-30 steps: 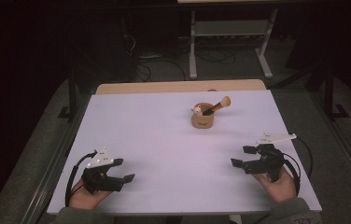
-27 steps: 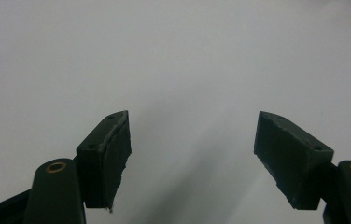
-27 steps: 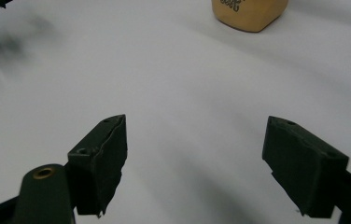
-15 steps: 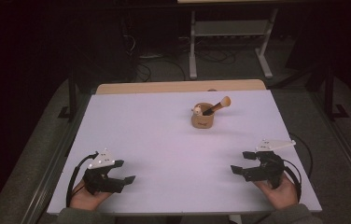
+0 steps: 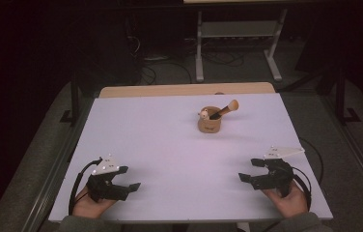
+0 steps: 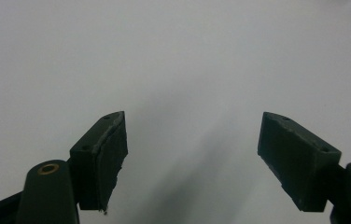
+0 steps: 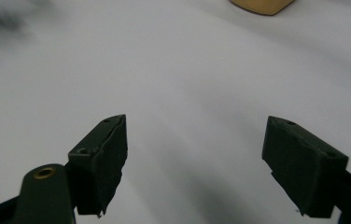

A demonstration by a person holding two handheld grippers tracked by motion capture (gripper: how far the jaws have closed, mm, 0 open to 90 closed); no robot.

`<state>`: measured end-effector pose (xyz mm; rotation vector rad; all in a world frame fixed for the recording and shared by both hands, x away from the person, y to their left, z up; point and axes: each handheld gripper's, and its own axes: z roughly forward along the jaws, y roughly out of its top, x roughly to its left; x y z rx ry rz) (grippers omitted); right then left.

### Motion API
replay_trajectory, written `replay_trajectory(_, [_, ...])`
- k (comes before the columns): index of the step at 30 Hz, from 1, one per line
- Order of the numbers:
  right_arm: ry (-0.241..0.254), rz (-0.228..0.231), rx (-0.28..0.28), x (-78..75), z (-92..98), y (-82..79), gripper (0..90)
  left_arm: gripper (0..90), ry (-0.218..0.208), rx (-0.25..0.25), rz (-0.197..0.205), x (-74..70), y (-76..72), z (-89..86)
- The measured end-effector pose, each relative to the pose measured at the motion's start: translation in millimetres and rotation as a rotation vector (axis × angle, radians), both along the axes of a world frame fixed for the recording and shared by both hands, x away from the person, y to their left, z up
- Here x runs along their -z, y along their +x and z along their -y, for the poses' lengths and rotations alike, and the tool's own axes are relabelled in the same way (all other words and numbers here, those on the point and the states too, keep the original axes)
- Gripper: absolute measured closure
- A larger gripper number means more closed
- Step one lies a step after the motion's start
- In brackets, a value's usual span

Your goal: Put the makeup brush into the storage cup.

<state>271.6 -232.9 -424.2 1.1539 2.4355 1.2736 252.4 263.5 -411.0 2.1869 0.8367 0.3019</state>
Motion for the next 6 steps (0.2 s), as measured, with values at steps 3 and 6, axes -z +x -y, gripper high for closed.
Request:
replay_trajectory(3, [-0.007,-0.012,-0.003,0.7,-1.6,0.8,21.4,23.5,0.0,-0.003,-0.008,1.0,-0.7,1.1])
replay_trajectory(6, [-0.009,0.009,-0.008,-1.9,-1.6,0.3,21.5,23.5,0.007,0.0,-0.007,1.2,-0.4,0.5])
